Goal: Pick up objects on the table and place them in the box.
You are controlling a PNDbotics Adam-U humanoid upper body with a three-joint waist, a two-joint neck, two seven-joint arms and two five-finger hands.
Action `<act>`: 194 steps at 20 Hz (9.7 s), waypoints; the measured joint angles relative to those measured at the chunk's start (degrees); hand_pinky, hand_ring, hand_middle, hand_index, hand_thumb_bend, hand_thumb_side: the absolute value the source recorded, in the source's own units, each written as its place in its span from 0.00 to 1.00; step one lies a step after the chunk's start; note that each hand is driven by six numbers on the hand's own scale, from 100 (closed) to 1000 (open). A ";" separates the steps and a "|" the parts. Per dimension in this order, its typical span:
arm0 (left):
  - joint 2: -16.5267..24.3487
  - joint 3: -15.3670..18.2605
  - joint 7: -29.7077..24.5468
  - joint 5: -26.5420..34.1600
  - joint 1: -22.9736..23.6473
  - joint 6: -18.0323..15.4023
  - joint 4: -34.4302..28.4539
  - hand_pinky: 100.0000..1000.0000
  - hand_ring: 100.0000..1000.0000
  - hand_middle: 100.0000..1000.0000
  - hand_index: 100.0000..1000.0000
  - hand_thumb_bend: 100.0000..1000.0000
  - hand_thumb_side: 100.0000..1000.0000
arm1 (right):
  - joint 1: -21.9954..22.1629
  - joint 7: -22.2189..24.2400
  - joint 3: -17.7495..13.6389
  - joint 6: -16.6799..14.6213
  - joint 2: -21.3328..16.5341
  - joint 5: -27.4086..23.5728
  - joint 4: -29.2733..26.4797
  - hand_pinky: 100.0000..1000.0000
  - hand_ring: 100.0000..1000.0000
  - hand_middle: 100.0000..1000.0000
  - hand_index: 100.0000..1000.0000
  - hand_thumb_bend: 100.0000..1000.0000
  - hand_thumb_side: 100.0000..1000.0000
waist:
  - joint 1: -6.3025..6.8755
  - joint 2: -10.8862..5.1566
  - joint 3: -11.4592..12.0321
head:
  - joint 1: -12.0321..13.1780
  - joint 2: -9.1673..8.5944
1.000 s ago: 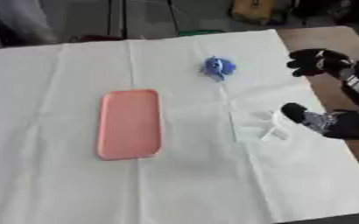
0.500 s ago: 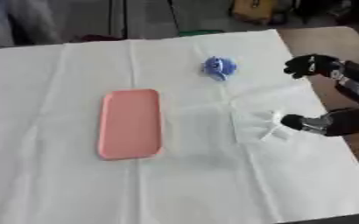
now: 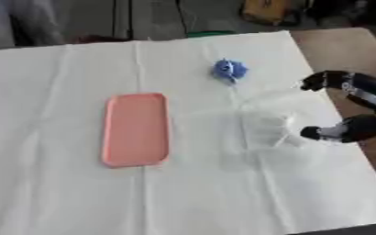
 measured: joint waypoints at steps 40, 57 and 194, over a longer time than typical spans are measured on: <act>-0.04 -0.39 -0.84 0.41 -0.08 0.01 0.00 0.63 0.61 0.64 0.76 0.19 0.78 | -11.54 -1.06 6.91 -7.91 3.19 14.61 20.35 0.95 0.89 0.88 0.83 0.59 0.55 | 0.70 -0.01 1.43 | -1.00 0.00; -0.05 -0.40 -0.97 0.59 -0.13 0.02 -0.01 0.63 0.61 0.64 0.76 0.18 0.78 | -12.36 -2.23 6.91 -8.61 3.67 17.38 23.81 0.95 0.90 0.88 0.82 0.59 0.54 | 0.94 0.00 1.65 | -1.02 0.00; -2.54 -3.91 -5.09 3.60 -4.68 0.54 -0.05 0.63 0.62 0.64 0.77 0.17 0.80 | -30.63 -11.94 19.24 -12.23 22.20 15.27 21.58 0.72 0.64 0.73 0.44 0.44 0.42 | 0.75 2.20 10.43 | -6.54 0.00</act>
